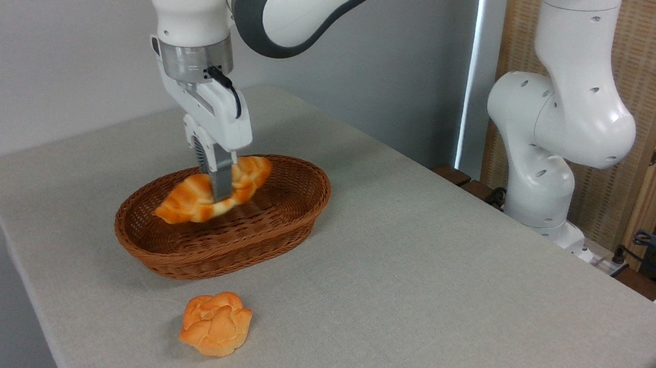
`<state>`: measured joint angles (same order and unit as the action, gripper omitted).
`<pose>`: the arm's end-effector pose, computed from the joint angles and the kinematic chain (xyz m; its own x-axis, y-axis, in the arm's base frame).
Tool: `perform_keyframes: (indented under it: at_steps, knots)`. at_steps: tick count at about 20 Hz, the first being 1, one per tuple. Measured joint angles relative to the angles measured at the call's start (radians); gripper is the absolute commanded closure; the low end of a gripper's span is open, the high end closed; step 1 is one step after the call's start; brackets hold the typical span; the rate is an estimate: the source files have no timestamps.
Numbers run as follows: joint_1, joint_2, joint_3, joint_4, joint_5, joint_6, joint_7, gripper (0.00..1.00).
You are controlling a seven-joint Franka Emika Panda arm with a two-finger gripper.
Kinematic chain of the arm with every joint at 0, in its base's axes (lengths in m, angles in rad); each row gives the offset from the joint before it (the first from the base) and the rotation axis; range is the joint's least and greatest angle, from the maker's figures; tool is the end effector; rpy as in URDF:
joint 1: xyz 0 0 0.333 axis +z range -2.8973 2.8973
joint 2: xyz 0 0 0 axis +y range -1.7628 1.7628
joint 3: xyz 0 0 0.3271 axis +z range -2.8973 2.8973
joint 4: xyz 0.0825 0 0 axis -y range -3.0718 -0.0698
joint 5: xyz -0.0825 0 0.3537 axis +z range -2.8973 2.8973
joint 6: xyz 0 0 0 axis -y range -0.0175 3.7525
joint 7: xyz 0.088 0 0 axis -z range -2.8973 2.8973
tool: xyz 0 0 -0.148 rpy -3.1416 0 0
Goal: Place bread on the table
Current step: 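Lift the braided bread up out of the basket, then swing the bread beside the basket and release it onto the table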
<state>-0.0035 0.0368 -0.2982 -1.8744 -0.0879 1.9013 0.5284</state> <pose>0.5150 -0.1689 0.4690 0.6966 -0.7164 0.0387 -0.7166 -0.6922 0.0857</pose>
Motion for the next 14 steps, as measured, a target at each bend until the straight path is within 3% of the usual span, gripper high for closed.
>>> perform_keyframes:
  at_steps: [4, 8, 10, 14]
  knots:
    - [0.002, 0.002, 0.056, 0.041, 0.021, -0.136, 0.129, 0.96]
    - [0.006, -0.015, 0.123, 0.092, 0.152, -0.252, 0.262, 0.88]
    - [0.007, -0.029, 0.15, 0.095, 0.191, -0.276, 0.309, 0.84]
    - [0.01, -0.042, 0.195, 0.078, 0.25, -0.292, 0.38, 0.64]
